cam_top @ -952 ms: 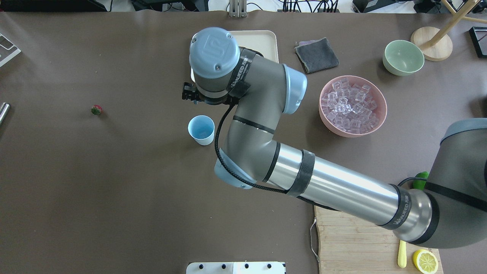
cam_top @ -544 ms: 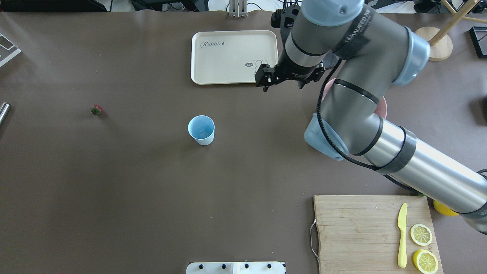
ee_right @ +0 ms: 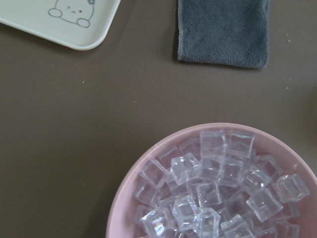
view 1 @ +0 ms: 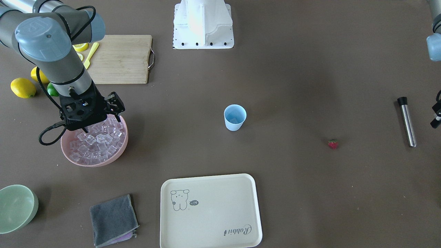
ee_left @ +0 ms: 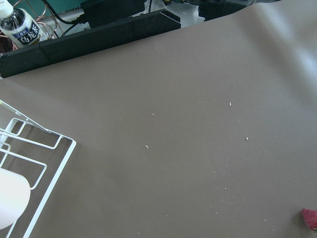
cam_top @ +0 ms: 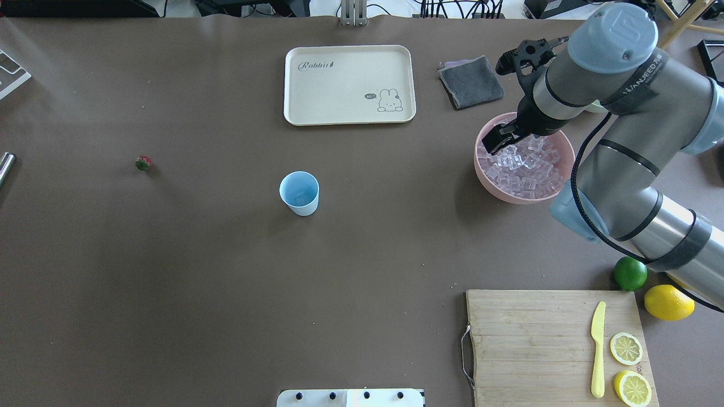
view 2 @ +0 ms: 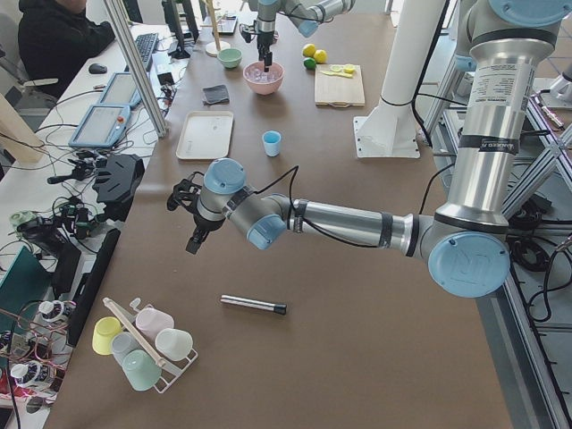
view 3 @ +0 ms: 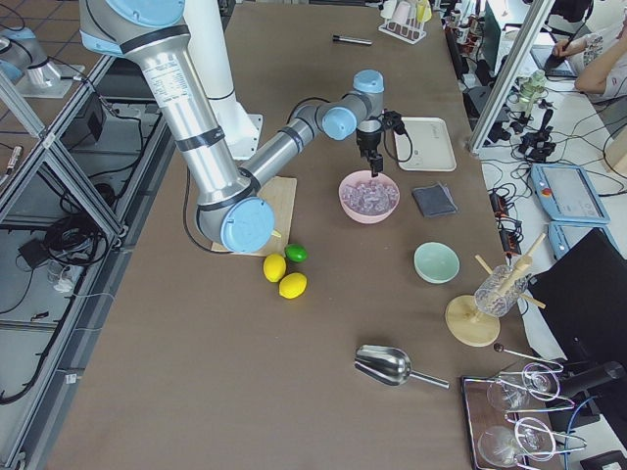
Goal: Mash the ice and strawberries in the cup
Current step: 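Move the right gripper back down into the pink bowl of ice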
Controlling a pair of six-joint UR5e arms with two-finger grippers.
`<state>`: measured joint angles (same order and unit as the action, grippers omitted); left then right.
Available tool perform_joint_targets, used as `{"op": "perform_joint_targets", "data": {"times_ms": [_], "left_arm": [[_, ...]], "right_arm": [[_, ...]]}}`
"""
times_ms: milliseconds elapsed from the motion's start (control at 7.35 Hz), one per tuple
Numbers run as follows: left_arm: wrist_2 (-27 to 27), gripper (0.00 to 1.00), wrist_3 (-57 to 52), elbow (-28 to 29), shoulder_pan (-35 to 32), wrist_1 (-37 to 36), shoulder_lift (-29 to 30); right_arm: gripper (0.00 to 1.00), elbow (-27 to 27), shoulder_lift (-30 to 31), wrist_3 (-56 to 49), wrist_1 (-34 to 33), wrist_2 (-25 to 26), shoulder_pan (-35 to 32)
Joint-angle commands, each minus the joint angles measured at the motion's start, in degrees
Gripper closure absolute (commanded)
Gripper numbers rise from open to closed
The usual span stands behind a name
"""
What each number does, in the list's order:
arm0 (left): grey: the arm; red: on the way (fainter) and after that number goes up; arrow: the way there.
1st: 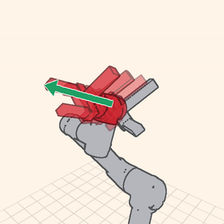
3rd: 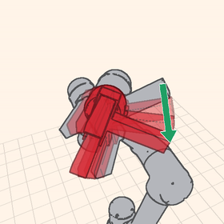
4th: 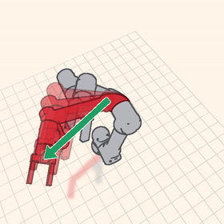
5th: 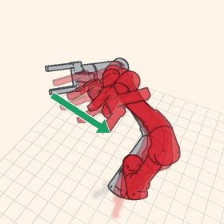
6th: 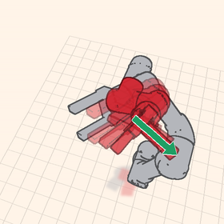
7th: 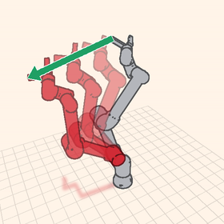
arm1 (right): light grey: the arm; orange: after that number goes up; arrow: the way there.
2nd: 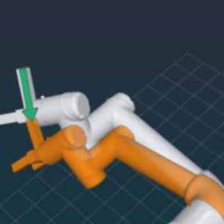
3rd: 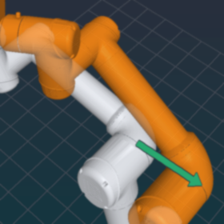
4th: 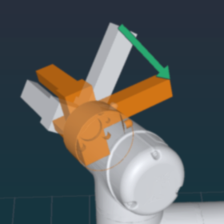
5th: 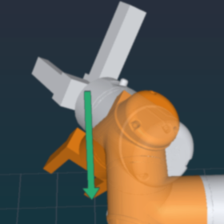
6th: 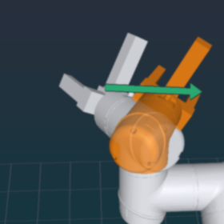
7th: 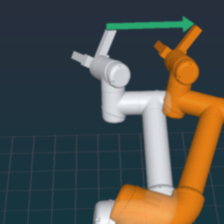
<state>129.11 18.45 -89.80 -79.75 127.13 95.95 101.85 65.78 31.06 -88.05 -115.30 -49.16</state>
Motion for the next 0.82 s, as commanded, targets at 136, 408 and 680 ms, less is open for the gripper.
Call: {"op": "perform_joint_targets", "data": {"times_ms": [136,408,680], "left_arm": [[-0.09,0.02,0.97,0.24,0.47,1.81,-0.68],[-0.09,0.02,0.97,0.33,0.56,1.72,-0.15],[-0.09,0.02,1.06,-0.02,0.56,1.72,-0.15]], "right_arm": [[0.03,-3.93,1.1,-0.65,5.0,0.08,-0.41],[0.03,-5.51,1.63,-0.13,7.7,-0.01,-0.32],[0.03,-6.31,1.37,1.46,7.9,0.08,0.29]]}}
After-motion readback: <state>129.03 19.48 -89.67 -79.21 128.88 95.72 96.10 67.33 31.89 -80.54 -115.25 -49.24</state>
